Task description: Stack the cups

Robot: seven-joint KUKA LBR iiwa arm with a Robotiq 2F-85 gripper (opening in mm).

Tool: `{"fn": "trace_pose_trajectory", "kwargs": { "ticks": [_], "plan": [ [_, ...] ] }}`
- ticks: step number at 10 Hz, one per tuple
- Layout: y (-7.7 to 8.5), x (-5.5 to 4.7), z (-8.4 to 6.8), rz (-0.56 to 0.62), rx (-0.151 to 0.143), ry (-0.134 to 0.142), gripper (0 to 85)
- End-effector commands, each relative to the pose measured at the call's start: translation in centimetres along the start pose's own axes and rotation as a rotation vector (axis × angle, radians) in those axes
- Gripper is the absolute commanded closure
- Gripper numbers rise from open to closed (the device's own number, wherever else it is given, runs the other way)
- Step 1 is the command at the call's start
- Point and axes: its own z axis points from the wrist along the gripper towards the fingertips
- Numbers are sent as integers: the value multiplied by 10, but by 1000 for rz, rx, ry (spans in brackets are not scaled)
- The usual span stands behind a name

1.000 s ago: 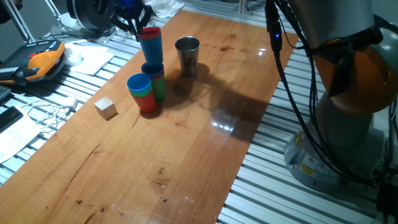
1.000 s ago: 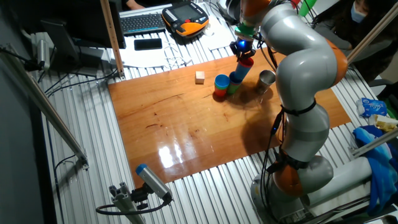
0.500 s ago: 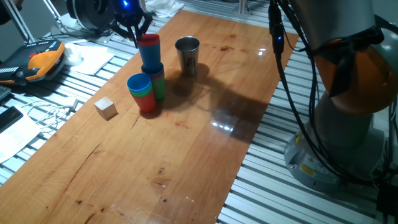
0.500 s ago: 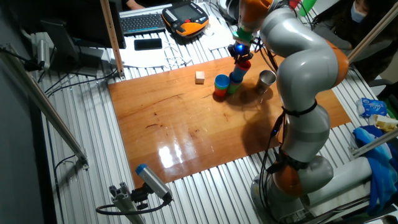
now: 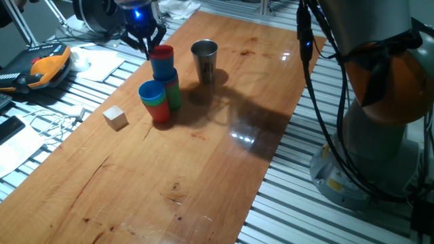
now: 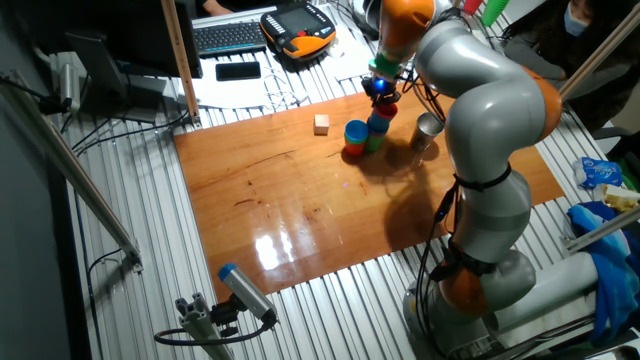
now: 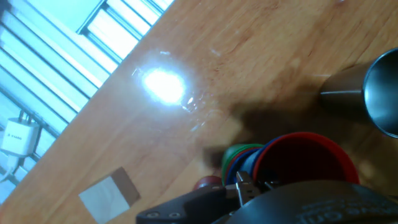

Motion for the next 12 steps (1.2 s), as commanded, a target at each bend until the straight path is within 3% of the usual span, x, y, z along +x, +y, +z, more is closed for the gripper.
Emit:
{"fn": "trace_pose_trajectory", "kwargs": {
  "ticks": [1,2,3,4,6,7,8,9,12],
  "plan": [
    [0,0,1,0,2,-10,850],
    [1,0,3,12,8,-18,680],
    [2,0,4,23,13,-27,680],
    [3,0,5,36,24,-40,510],
    [5,2,11,64,24,-53,510],
    [8,5,16,83,30,-70,340],
    [10,8,23,102,37,-96,340],
    [12,9,28,114,41,-109,170],
    [12,7,32,127,55,-95,170]
  ]
}}
